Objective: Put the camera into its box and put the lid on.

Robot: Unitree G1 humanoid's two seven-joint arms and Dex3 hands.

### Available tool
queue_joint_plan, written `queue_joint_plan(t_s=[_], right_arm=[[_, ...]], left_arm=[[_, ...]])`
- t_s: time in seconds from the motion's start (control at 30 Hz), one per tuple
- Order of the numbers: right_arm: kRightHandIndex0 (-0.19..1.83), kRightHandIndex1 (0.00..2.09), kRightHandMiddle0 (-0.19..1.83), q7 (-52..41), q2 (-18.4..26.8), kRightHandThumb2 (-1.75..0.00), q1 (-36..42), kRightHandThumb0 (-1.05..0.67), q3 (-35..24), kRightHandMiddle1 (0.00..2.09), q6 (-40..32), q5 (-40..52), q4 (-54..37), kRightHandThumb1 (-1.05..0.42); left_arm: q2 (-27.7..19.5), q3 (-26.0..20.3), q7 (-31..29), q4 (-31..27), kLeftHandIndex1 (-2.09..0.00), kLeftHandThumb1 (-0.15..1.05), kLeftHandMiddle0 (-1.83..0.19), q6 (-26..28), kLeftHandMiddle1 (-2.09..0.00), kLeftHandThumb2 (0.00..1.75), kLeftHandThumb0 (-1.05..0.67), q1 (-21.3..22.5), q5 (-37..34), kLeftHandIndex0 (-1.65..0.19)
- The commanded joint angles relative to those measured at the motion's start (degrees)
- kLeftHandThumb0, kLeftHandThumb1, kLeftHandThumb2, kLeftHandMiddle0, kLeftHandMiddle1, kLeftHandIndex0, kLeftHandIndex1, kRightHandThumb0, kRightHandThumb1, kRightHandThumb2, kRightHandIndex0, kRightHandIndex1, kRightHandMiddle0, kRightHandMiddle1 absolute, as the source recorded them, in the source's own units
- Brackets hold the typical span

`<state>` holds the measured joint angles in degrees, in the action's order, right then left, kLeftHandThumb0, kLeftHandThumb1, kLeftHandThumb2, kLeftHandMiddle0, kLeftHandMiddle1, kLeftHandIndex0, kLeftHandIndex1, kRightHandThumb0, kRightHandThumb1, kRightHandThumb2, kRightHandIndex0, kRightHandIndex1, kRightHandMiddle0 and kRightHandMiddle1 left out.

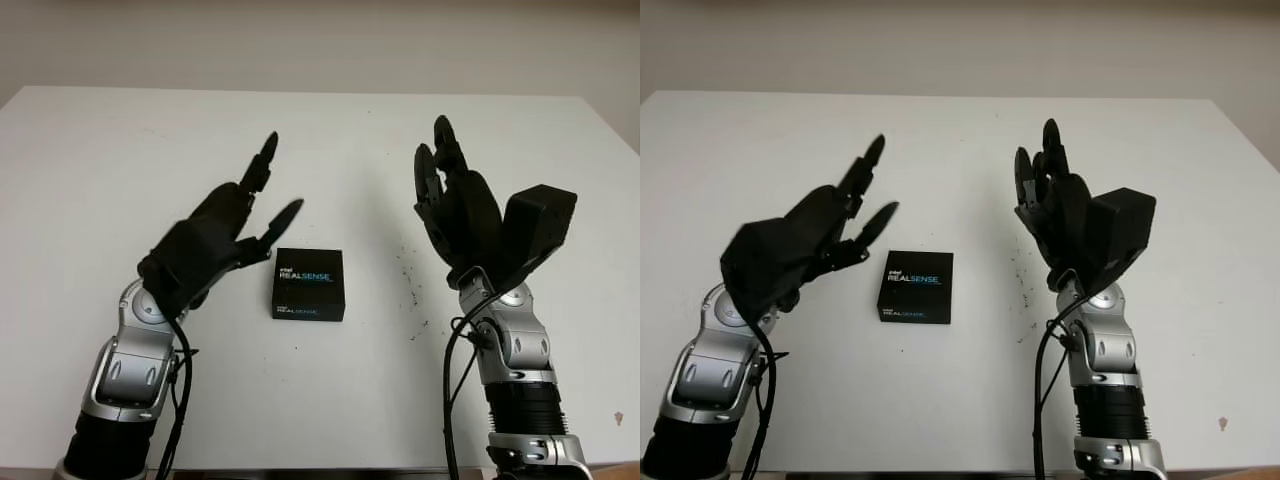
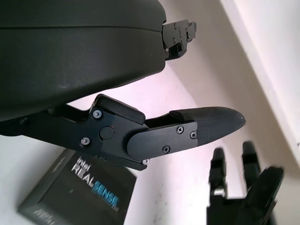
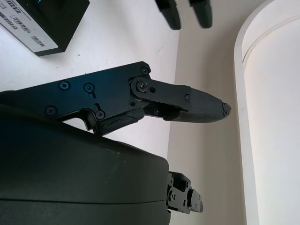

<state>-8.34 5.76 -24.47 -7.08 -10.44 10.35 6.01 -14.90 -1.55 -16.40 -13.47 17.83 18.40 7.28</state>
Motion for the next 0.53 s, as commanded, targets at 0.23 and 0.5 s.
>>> queue_joint_plan(t_s=[0.23, 0.5], right_arm=[[-0.19, 0.01, -0.18, 0.5, -0.6, -0.61, -0.4, -0.63, 1.2, 0.04, 2.2, -1.0, 0.1, -1.05], [-0.19, 0.00, -0.19, 0.5, -0.4, -0.63, 0.7, -0.67, 2.5, 0.00, 1.6, -2.2, 1.0, -1.05]], left_arm=[[3.2, -8.8, 6.8, 8.2, 0.00, 1.05, 0.19, -1.4, 0.00, 0.67, -0.84, 5.2, -10.4, 0.19], [8.1, -14.9, 6.5, 15.6, 0.00, 1.05, 0.19, -9.9, 0.00, 0.64, -0.79, 5.7, -23.7, 0.19]])
